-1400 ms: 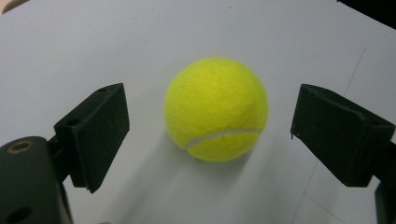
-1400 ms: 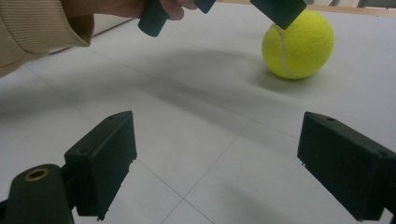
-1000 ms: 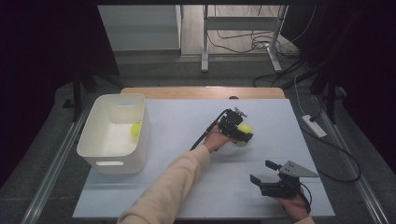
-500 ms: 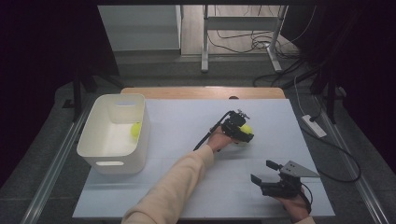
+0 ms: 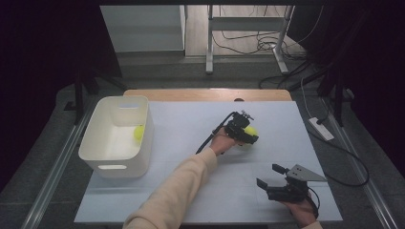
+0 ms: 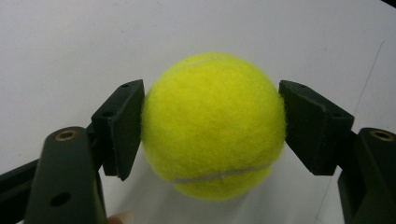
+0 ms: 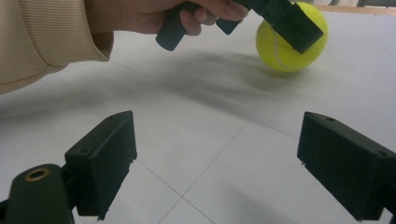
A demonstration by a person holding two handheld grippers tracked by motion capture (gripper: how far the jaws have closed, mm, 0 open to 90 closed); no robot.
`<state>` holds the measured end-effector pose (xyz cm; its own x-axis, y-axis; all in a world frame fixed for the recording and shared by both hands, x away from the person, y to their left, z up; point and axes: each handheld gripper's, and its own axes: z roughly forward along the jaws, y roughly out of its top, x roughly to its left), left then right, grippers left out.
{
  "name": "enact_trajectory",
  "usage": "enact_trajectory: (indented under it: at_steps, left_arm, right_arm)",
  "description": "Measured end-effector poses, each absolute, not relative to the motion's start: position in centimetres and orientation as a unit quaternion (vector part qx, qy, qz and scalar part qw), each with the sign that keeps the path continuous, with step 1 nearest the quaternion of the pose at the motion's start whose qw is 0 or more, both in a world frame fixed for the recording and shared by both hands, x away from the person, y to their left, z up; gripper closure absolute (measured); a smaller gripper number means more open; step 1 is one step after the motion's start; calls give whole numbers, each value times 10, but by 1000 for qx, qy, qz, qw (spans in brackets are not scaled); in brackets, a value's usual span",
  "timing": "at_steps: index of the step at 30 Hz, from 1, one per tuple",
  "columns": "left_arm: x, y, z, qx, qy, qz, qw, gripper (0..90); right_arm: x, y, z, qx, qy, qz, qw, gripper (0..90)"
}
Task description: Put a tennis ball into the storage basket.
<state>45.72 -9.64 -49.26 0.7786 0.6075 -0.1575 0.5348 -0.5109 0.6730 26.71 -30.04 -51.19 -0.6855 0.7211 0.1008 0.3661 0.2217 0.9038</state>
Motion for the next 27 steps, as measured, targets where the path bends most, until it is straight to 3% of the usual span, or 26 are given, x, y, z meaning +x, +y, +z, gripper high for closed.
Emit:
enact_trajectory:
  at_steps: [27]
  left_arm:
    - [444, -69, -472, 863, 321, 47, 388, 275]
  right_arm:
    - [267, -300, -512, 355, 762, 511, 177, 126]
